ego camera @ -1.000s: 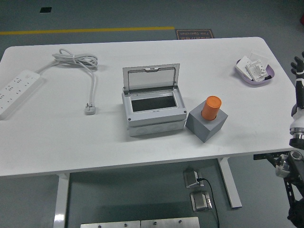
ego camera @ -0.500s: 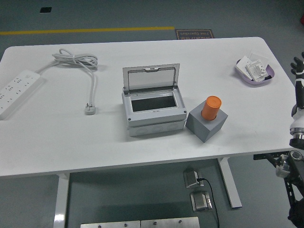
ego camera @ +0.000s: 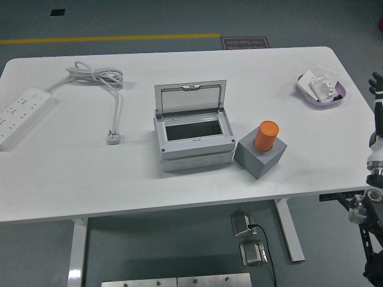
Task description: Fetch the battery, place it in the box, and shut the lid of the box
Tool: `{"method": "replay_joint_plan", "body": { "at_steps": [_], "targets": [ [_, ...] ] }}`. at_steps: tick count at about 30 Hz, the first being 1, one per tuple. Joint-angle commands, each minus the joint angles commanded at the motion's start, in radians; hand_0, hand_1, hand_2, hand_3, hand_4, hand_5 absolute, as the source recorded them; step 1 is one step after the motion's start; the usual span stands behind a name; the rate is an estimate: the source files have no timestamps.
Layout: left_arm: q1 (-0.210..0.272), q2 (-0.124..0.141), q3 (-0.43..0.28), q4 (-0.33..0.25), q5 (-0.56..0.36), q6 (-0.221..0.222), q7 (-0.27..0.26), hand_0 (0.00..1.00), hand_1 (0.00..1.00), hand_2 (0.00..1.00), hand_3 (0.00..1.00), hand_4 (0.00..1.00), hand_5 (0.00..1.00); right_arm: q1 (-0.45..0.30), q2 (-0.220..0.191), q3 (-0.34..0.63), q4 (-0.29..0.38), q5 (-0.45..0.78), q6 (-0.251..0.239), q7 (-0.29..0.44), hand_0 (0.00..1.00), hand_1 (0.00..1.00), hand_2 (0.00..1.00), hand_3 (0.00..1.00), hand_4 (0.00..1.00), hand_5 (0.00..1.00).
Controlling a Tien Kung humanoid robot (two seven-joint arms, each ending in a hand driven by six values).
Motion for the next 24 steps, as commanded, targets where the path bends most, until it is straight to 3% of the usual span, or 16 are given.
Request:
{"method": "replay_joint_plan", "body": {
  "at_steps": [24],
  "targets": [
    [-0.007,0.000,-0.004,0.000,-0.012,0.003,0.007,0.686,0.690,0.664,0.748,0.726,0.444,0.001,0.001,0.008,0.001,-0.003,0.001,0.001,0.822,0.788,0.800,0.838,0.969,0.867]
  ]
}}
